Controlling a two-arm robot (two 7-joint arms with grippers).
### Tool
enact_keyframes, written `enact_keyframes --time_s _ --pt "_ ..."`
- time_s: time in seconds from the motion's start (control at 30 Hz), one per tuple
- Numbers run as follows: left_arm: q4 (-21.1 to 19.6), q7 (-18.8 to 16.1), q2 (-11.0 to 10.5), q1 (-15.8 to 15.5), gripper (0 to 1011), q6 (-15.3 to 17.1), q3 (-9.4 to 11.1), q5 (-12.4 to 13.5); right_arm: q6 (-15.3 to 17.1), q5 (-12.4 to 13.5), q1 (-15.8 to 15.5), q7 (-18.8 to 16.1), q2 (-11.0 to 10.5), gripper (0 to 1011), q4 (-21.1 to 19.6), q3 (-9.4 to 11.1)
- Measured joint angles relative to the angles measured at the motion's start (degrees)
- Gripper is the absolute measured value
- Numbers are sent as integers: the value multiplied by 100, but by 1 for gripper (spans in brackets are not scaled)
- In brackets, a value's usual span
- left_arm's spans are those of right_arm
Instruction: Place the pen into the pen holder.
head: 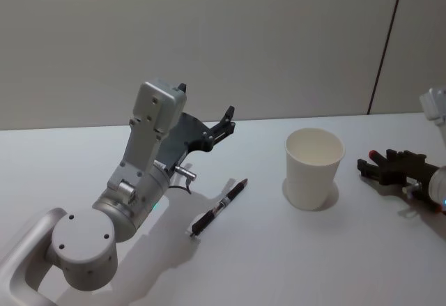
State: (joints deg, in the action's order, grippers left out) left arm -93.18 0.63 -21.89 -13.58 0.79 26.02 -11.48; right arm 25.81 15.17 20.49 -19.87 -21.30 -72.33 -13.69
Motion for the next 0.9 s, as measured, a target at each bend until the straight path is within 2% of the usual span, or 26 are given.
enact_keyframes --time_s 0.9 --pt "0 0 0 0 1003 0 0 0 -2 1 -2 0 0 579 7 -1"
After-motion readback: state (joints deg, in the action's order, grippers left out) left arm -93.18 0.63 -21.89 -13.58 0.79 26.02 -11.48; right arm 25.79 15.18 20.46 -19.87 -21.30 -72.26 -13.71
